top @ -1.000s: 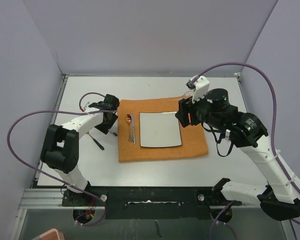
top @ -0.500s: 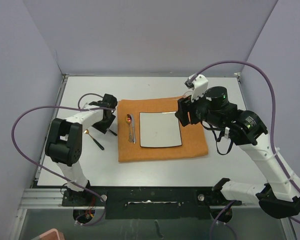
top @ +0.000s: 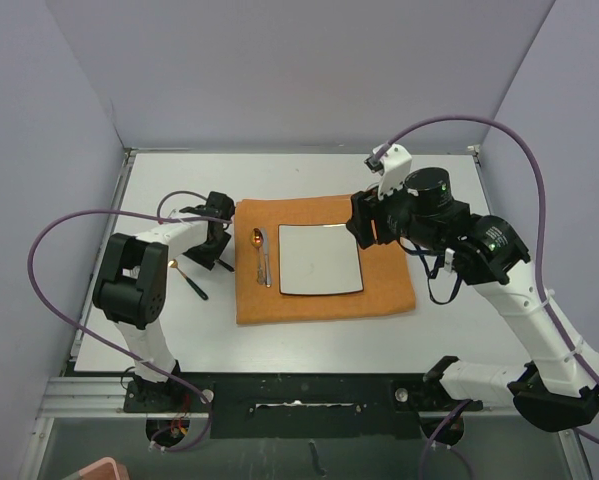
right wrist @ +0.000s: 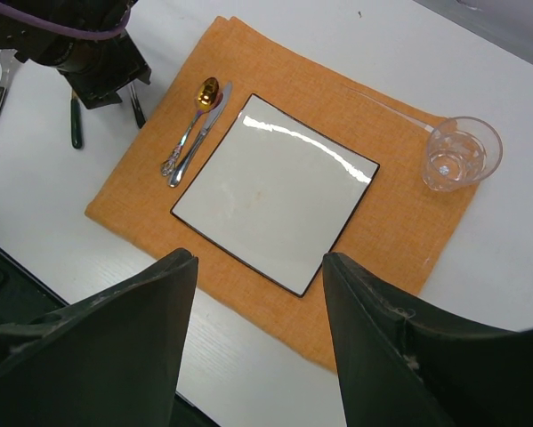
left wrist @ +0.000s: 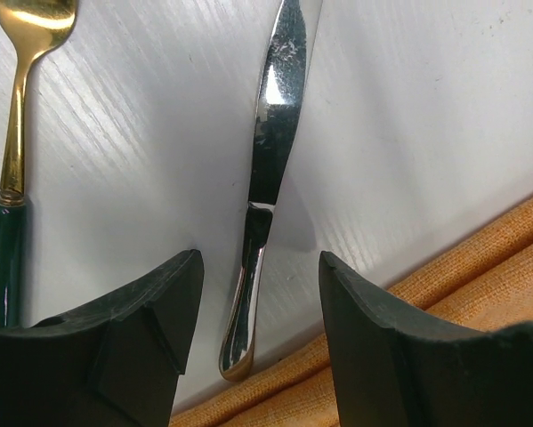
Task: Set the dinner table for one person
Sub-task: Pick up the knife at the center of the board.
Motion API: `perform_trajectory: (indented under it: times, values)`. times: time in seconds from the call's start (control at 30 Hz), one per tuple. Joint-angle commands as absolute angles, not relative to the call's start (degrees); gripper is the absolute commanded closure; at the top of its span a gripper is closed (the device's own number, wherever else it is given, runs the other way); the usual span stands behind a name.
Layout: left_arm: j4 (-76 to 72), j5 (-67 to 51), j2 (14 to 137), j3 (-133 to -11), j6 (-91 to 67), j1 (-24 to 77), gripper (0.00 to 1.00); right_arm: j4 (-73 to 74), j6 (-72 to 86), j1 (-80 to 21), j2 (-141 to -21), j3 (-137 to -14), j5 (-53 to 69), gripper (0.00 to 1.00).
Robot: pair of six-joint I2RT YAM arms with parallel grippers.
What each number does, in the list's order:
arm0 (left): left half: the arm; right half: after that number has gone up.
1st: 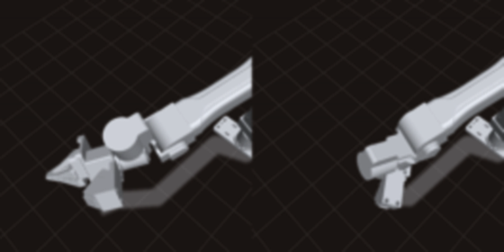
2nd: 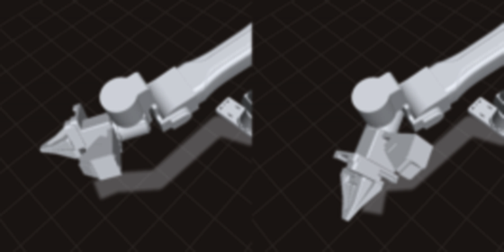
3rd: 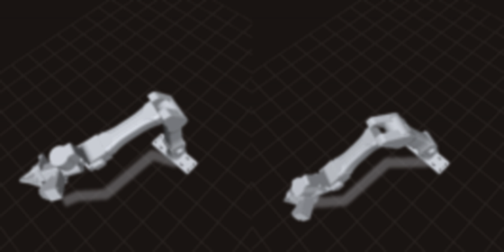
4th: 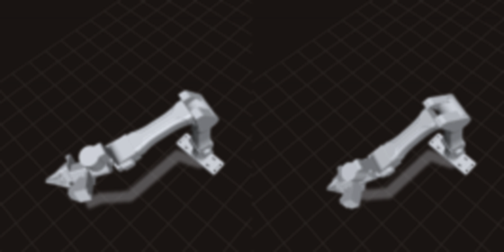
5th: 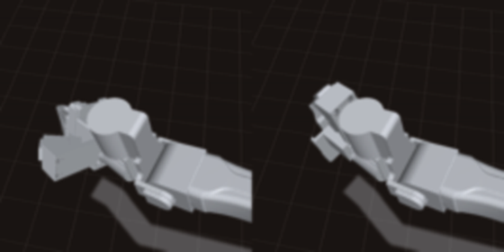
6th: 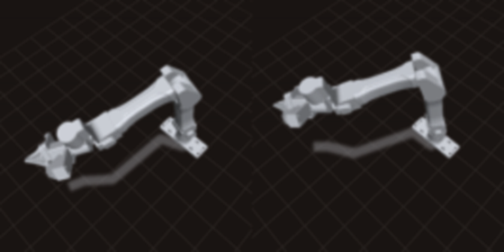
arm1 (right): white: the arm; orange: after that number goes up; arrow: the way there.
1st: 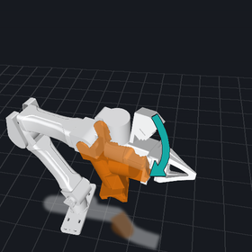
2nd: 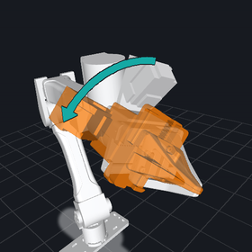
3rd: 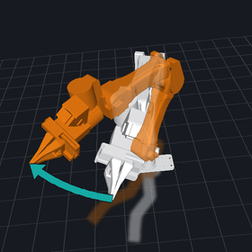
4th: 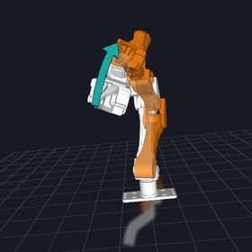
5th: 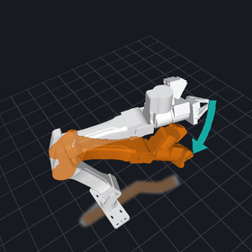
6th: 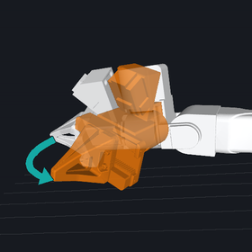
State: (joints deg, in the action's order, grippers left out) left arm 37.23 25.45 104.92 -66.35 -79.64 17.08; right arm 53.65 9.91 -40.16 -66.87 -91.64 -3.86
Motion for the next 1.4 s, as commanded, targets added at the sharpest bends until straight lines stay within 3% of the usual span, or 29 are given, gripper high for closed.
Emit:
perform_trajectory:
  times: [0.0, 0.43, 0.53, 0.63, 0.97, 1.1, 1.37]
  values:
    - [34.2, 26.1, 106.0, -65.1, -81.2, 16.4, 0.47, 51.7, 11.1, -40.0, -66.6, -94.3, -3.4, 0.41]
    - [32.4, 25.5, 109.1, -63.9, -82.2, 15.9, 0.49, 51.7, 11.7, -40.0, -66.9, -96.5, -4.2, 0.41]
    - [32.8, 25.3, 110.2, -64.5, -82.0, 15.6, 0.6, 51.3, 12.0, -40.0, -66.9, -96.2, -4.0, 0.41]
    - [34.1, 24.3, 111.8, -65.4, -82.0, 15.1, 0.62, 51.0, 12.2, -40.0, -67.4, -96.4, -3.6, 0.41]
    - [44.7, 23.9, 116.3, -71.9, -81.9, 15.4, 0.61, 49.0, 11.7, -40.0, -69.0, -98.6, -3.0, 0.41]
    - [51.0, 24.1, 118.2, -76.4, -77.4, 15.7, 0.7, 47.6, 11.6, -40.0, -68.9, -98.4, -2.9, 0.41]
    - [61.0, 26.7, 121.4, -84.1, -66.8, 15.5, 0.66, 43.6, 10.8, -40.0, -68.3, -97.6, -3.3, 0.41]
